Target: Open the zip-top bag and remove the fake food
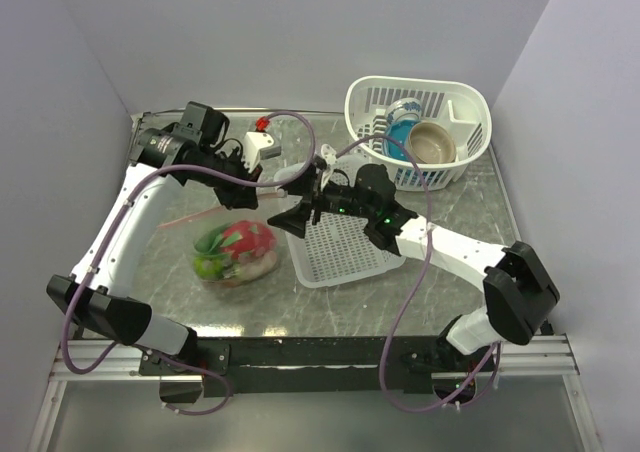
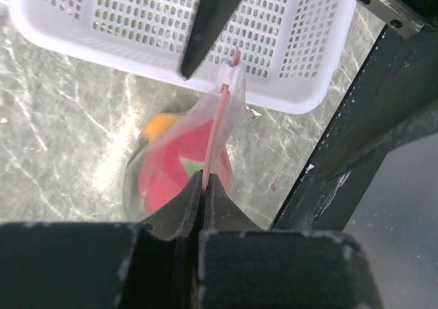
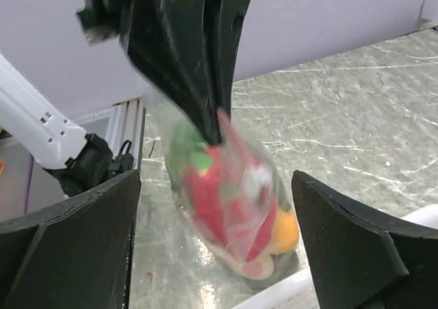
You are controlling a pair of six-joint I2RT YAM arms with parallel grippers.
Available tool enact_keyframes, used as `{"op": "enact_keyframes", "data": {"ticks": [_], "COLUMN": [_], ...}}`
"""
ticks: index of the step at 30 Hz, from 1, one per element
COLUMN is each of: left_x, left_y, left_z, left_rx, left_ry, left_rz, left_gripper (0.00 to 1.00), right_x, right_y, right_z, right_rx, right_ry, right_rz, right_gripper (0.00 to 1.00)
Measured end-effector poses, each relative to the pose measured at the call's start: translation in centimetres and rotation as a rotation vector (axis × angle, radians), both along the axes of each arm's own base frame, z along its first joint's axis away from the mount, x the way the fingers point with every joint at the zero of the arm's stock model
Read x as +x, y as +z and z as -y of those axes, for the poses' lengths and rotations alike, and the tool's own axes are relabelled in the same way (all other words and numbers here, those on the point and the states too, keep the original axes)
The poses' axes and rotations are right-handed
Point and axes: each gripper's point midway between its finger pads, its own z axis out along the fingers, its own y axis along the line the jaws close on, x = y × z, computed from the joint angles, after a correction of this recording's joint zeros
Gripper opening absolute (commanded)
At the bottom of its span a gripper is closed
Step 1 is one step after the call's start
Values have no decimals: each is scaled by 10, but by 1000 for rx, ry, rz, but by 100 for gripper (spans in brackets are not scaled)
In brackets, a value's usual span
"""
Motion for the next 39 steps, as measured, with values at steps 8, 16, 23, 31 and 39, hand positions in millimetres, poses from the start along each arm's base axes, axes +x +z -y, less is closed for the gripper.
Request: {"op": "enact_keyframes", "data": {"ticks": [8,16,23,31,39], "left_x": [-7,-26,-42,-48,-48], "left_y": [24,39,49,44,43], "left_z": [-4,-9,-9,-7,-7], "left_rx": [-9,-27,-39,-32,-24], "left_ry": [0,-3,-9,-12,-7], "left_rz": [51,88,119,99,95], "left_gripper": [1,1,1,1,1], "right_x": [-13,-12,-2,-7,-19], "right_y": [-1,13,12,20,27], "right_z": [8,7,-5,-13,-15], "right_rx": [45,121,133,172,185], "right_ry": [21,17,29,95,178], "right_rz": [21,50,37,3,8], "right_gripper": [100,100,100,90,0]}}
